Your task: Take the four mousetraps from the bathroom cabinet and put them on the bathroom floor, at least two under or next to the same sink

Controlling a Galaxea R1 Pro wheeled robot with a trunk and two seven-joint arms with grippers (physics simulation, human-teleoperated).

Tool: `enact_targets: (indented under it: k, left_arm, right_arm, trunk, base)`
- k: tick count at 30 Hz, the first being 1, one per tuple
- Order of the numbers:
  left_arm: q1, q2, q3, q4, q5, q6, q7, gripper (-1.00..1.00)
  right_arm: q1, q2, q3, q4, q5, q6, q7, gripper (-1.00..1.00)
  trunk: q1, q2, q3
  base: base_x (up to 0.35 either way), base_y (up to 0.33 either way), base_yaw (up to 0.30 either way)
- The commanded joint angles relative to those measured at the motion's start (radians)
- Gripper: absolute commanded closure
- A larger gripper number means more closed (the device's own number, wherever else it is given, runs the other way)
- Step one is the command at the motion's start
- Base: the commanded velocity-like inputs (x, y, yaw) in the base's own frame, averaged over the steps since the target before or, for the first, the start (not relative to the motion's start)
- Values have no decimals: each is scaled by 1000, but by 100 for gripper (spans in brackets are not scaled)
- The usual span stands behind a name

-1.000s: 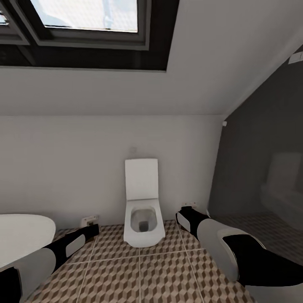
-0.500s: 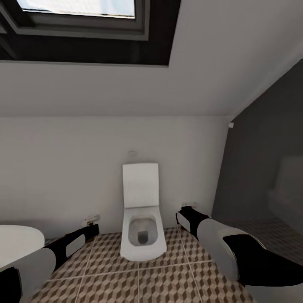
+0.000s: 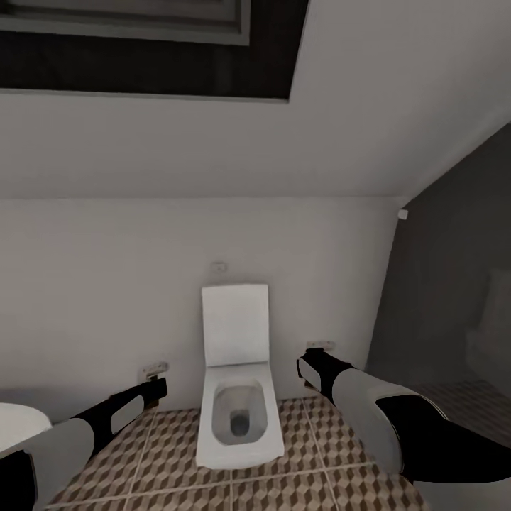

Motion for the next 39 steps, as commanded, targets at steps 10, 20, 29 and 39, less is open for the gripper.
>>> enact_targets:
  k: [10, 20, 29, 39]
  left_arm:
    - [-1, 1, -7, -4, 1, 3, 8, 100]
    - [-1, 1, -8, -4, 1, 2, 8, 100]
    - [-1, 2, -7, -4, 1, -5, 8, 100]
    - [-1, 2, -9, -5, 1, -9, 8, 100]
  right_arm:
    - [-1, 0, 5, 0, -3, 4, -5, 100]
    - [-1, 0, 5, 0, -3, 4, -5, 100]
    - [-1, 0, 5, 0, -4, 3, -11, 100]
    - [-1, 0, 4, 0, -4, 3, -11, 100]
  trunk:
    - [1, -1, -1]
    - [1, -1, -1]
    - [1, -1, -1]
    - [1, -1, -1]
  base:
    - [323, 0, 0]
    - [323, 0, 0]
    - [323, 0, 8]
    - [137, 0, 223]
